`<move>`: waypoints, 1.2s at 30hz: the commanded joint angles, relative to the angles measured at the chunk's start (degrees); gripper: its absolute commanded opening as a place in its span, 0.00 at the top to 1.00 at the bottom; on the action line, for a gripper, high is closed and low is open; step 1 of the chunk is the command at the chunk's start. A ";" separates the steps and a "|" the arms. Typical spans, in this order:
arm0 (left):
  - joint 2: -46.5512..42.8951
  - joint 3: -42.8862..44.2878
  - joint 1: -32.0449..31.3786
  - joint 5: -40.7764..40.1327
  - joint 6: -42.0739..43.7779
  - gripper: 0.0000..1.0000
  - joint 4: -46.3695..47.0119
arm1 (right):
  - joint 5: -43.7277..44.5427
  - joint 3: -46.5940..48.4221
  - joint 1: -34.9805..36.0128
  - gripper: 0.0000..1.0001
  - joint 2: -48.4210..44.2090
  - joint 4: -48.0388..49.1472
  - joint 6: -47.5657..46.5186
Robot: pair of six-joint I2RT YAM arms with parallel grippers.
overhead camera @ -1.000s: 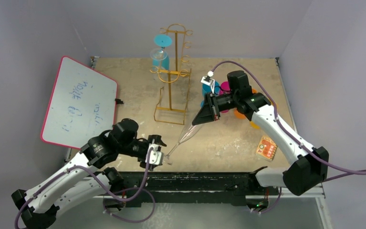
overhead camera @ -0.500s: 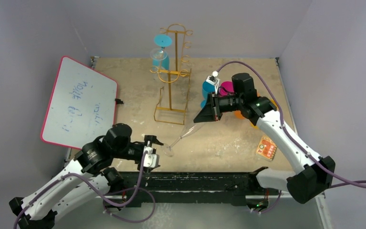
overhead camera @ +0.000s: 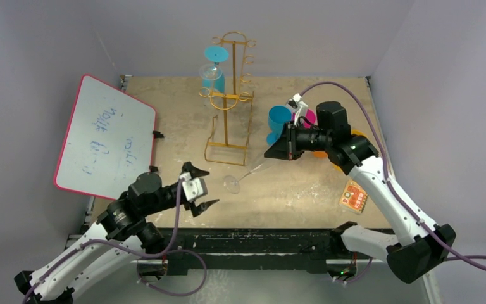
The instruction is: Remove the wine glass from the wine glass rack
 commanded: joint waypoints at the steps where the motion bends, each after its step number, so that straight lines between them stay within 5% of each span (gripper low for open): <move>1: -3.07 -1.33 0.27 -23.97 -20.97 0.18 14.26 | 10.25 1.08 0.11 1.00 -4.03 -1.80 0.00; 7: -1.71 1.06 0.22 -49.97 -38.31 0.17 9.86 | 21.96 2.27 0.12 1.00 -8.37 -4.00 -0.34; 13: 3.40 9.83 0.23 -63.74 -44.76 0.15 -3.32 | 28.61 3.25 0.08 1.00 -9.75 -5.26 -1.15; 25: -2.22 11.10 0.22 -73.18 -53.62 0.13 -13.35 | 49.76 6.90 0.18 1.00 -3.69 -8.55 -4.79; 36: 1.75 11.08 0.31 -71.64 -54.31 0.11 -14.05 | 45.03 9.68 0.58 1.00 5.81 -9.18 -7.83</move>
